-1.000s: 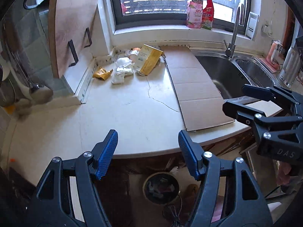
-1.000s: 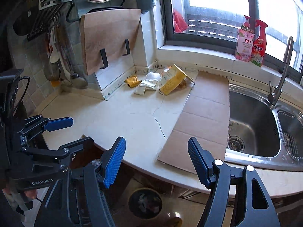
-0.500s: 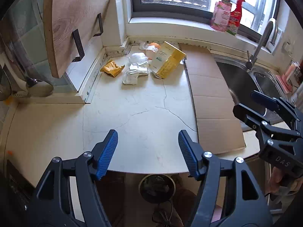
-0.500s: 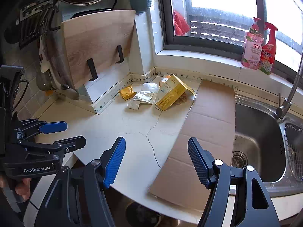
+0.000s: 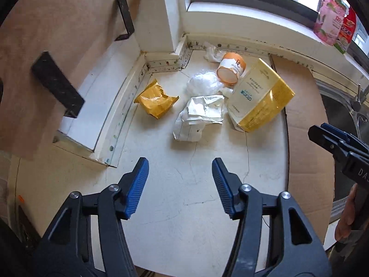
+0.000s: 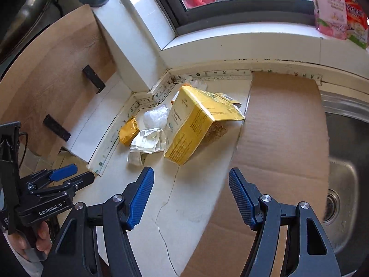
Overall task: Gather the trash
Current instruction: 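Grasp the white tissue with the left tool while the right tool grasps the yellow box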
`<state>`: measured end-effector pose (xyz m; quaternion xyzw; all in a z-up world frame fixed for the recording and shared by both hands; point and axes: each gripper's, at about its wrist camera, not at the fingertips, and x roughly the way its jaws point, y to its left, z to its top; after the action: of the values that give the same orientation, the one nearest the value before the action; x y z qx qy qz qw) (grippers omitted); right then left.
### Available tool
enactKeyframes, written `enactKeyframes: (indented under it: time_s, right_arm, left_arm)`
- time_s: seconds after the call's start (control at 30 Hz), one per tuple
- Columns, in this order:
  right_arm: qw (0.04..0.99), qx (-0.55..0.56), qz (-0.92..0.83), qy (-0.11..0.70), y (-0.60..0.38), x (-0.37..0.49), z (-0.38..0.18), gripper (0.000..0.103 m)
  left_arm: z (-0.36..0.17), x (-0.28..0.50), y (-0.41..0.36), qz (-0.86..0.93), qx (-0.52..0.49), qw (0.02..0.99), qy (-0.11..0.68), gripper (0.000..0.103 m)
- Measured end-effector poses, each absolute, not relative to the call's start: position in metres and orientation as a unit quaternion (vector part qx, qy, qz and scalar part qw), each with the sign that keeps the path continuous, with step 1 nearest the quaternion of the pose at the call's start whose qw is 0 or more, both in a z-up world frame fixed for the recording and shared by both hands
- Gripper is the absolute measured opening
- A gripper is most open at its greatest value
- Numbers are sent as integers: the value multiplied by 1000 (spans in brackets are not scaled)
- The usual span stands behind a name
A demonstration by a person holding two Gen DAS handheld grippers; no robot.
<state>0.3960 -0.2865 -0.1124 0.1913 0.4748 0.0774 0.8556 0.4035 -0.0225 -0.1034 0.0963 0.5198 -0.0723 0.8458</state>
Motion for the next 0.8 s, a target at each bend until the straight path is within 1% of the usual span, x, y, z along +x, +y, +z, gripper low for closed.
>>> enactKeyframes:
  time_s: [0.2, 0.27, 0.3, 0.33, 0.4, 0.43, 0.5, 0.6, 0.8]
  right_arm:
    - [827, 249, 101, 494, -285, 468, -159, 68]
    - [825, 256, 106, 493, -282, 482, -169, 60]
    - [823, 258, 112, 494, -279, 488, -174, 48]
    - [821, 260, 118, 494, -278, 494, -178, 30]
    - [824, 262, 137, 483, -274, 496, -180, 17]
    - [828, 260, 143, 476, -273, 495, -180, 13]
    - [839, 242, 150, 463, -270, 490, -174, 8]
    - [853, 222, 157, 445, -269, 477, -164, 7]
    - [846, 237, 168, 447, -280, 453, -166, 6]
  left_arm:
    - [-137, 456, -26, -95, 58, 823, 557, 51]
    - [-142, 468, -30, -102, 54, 819, 563, 52]
    - [-144, 473, -32, -107, 51, 816, 565, 52]
    - [-147, 479, -34, -111, 48, 814, 568, 52]
    - [-150, 489, -39, -113, 45, 812, 570, 52]
    - [-152, 493, -43, -114, 45, 811, 571, 51]
    - [-159, 502, -50, -115, 43, 808, 577, 52]
    - [-172, 515, -60, -116, 41, 800, 588, 52]
    - [-194, 530, -72, -101, 40, 799, 592, 53]
